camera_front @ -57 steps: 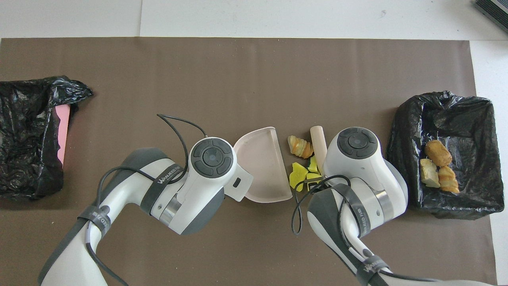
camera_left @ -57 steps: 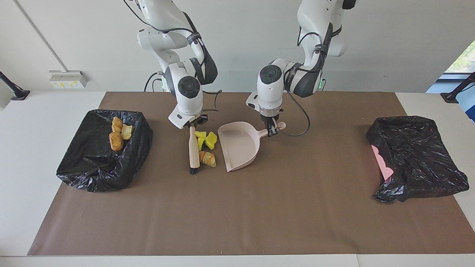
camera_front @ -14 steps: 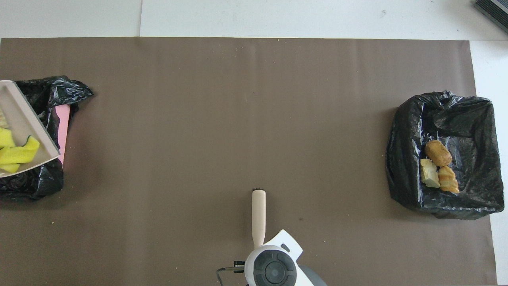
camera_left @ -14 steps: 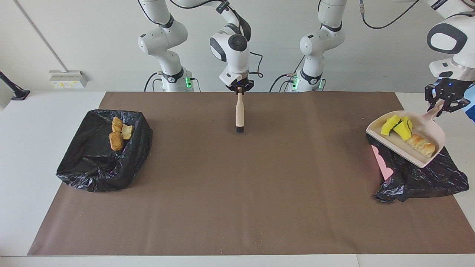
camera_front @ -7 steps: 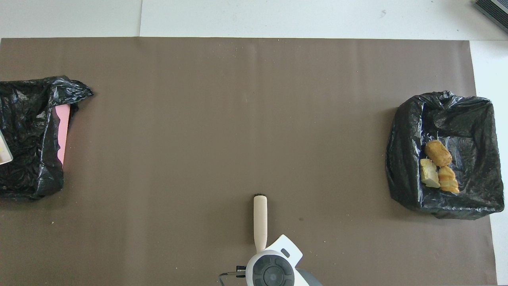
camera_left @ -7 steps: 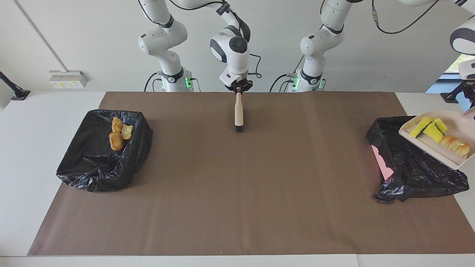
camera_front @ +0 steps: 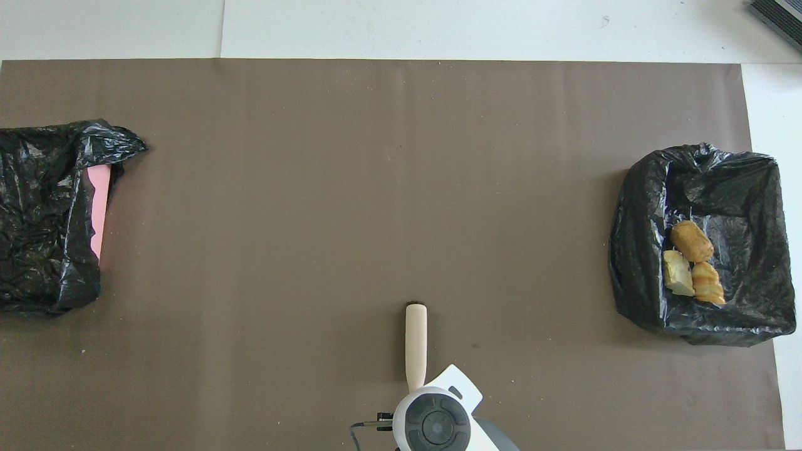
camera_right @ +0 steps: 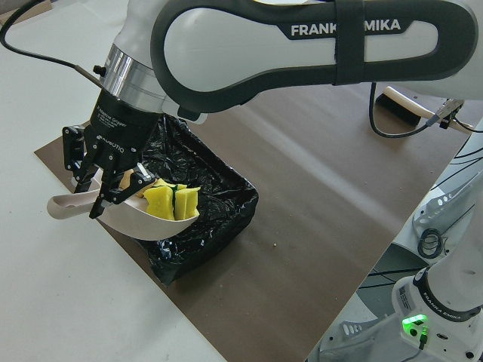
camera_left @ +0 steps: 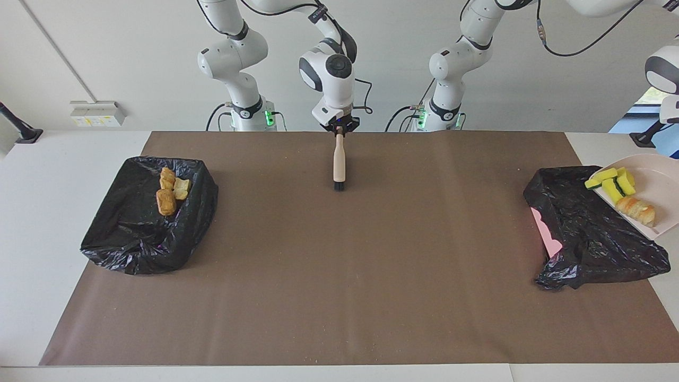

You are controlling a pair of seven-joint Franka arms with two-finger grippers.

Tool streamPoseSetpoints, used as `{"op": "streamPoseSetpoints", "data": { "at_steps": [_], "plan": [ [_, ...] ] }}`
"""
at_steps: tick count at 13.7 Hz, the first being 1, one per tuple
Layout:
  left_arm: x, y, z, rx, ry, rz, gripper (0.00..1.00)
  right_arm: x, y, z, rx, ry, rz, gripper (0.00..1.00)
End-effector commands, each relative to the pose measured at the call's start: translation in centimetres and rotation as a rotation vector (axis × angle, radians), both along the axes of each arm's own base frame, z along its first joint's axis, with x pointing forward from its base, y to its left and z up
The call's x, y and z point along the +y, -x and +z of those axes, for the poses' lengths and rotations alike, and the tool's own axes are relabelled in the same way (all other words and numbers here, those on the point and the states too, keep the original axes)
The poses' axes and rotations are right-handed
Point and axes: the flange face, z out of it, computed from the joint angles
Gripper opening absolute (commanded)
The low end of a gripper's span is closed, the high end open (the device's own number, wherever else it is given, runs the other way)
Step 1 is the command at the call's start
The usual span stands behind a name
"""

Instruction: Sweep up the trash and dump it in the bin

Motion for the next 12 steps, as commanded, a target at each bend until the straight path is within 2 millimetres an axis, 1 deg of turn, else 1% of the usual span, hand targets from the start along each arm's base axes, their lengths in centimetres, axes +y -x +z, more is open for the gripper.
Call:
{"op": "streamPoseSetpoints", "data": {
  "at_steps": [1, 3, 4, 5, 6, 7, 8, 9, 10, 12],
  "plan": [
    [-0.9, 0.5, 1.1, 0.061, -0.082, -0.029, 0.00, -0.4, -0.6, -0.5, -0.016, -0.006, -0.001, 0.00],
    [-2.1, 0.4, 2.3, 0.091, -0.128, -0.037, 0.00, -0.6, -0.9, -0.5, -0.018, -0.007, -0.008, 0.00],
    [-2.7, 0.4, 2.8, 0.094, -0.132, -0.036, 0.00, -0.8, -1.1, -0.5, -0.018, -0.009, -0.008, 0.03],
    [-2.8, 0.4, 3.0, 0.102, -0.138, -0.032, 0.00, -0.8, -1.2, -0.5, -0.017, -0.010, -0.007, 0.08],
    [-3.2, 0.3, 3.5, 0.108, -0.148, -0.033, 0.00, -0.8, -1.2, -0.6, -0.017, -0.009, -0.005, 0.24],
    [-3.4, 0.1, 4.4, 0.109, -0.165, -0.033, 0.00, -0.8, -1.3, -0.5, -0.019, -0.014, 0.006, 0.53],
    [-3.7, 0.0, 5.1, 0.111, -0.174, -0.028, 0.00, -0.6, -1.4, -0.4, -0.018, -0.016, 0.011, 0.91],
    [-3.9, 0.0, 5.6, 0.114, -0.176, -0.018, 0.00, -0.4, -1.5, -0.1, -0.024, -0.018, 0.014, 1.00],
    [-4.0, -0.1, 6.3, 0.105, -0.180, -0.015, 0.00, -0.1, -1.8, 0.2, -0.037, -0.018, 0.027, 1.00],
    [-3.9, -0.6, 8.4, 0.071, -0.199, -0.016, 0.00, 0.2, -3.1, 1.5, -0.074, -0.025, 0.033, 1.00]
  ]
}}
